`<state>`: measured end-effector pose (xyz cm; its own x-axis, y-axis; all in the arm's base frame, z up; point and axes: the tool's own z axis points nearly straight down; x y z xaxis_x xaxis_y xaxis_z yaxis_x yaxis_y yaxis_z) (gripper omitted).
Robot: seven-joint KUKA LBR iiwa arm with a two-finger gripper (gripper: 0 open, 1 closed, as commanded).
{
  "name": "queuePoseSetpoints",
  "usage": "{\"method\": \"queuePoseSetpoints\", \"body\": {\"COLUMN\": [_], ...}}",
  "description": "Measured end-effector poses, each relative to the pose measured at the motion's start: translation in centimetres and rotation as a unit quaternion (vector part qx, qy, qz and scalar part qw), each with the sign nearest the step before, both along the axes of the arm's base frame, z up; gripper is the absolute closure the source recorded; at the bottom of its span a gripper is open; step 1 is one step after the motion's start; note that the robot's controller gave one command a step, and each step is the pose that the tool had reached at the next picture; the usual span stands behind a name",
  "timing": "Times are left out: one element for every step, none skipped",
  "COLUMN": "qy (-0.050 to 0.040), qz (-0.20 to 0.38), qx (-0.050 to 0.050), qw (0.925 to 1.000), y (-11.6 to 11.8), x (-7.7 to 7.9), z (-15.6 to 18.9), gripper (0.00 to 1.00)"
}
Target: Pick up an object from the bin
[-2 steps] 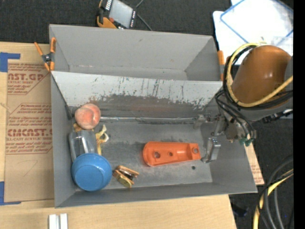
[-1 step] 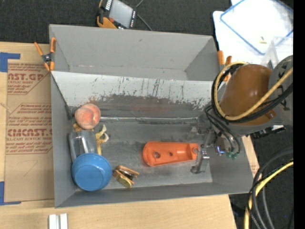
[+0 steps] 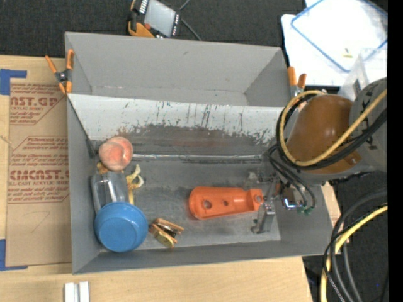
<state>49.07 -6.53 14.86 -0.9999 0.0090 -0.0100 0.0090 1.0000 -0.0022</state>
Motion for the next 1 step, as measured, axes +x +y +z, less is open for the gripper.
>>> {"method": "queuePoseSetpoints", "body": {"qy": [0.0019], "qz": [0.036], "qx": [0.000], "qw": [0.9994], "y": [-0.94], "x": [0.53], "z": [-7.20], "gripper": [1.00]}}
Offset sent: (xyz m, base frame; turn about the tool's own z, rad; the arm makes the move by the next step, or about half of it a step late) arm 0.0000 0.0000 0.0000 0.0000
